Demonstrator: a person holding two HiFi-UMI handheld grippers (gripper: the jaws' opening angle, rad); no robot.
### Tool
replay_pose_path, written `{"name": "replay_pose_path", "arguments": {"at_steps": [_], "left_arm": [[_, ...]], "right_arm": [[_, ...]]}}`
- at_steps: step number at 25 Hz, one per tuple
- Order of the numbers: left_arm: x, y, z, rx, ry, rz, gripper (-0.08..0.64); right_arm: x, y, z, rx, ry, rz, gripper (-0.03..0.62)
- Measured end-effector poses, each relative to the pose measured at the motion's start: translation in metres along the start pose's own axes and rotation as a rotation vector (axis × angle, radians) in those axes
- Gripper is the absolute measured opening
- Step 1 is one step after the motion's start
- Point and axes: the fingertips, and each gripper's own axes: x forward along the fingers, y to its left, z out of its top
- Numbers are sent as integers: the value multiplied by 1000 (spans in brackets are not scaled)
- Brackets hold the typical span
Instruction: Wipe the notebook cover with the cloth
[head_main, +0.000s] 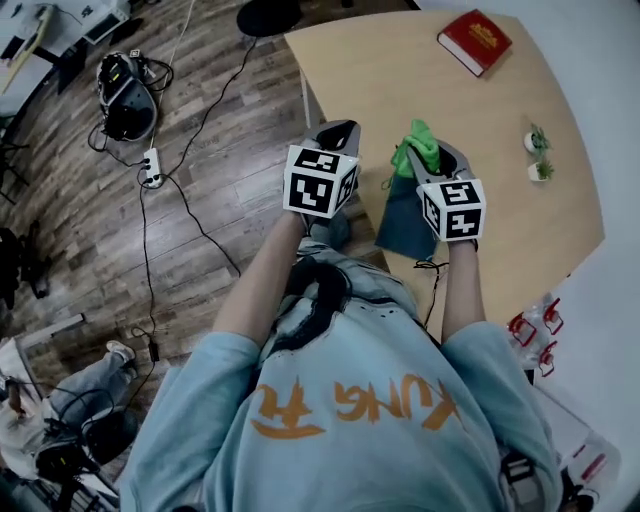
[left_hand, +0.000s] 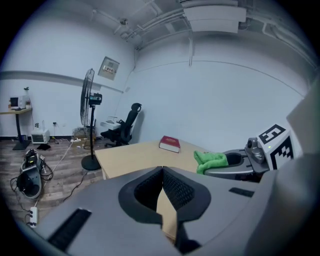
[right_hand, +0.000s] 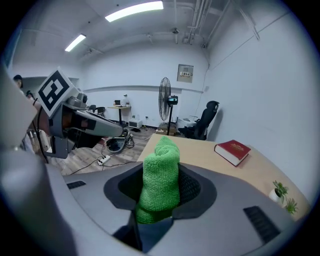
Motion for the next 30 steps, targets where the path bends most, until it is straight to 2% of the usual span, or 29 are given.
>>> {"name": "replay_pose_path", "arguments": {"at_steps": [4, 10, 15, 21, 25, 28, 30], "left_arm": [[-19, 37, 36, 5, -83, 86, 18], [-58, 79, 85, 74, -172, 178, 18], [-87, 106, 120, 76, -257, 253, 18], [-121, 129, 166, 24, -398, 357, 18], [-155, 163, 172, -26, -444, 488, 18], [-181, 180, 167, 52, -424, 619, 19], [-193, 183, 164, 106, -426, 667, 18]], "right_arm": [[23, 8, 44, -6, -68, 41, 138], [45, 37, 128, -77, -199, 93, 137], [53, 66, 197, -87, -331, 152, 135], [56, 93, 260, -66, -433, 204, 132], [55, 105, 290, 20, -495, 182, 132], [48, 114, 298, 31, -519, 163, 133], [48, 120, 298, 17, -523, 149, 133]]}}
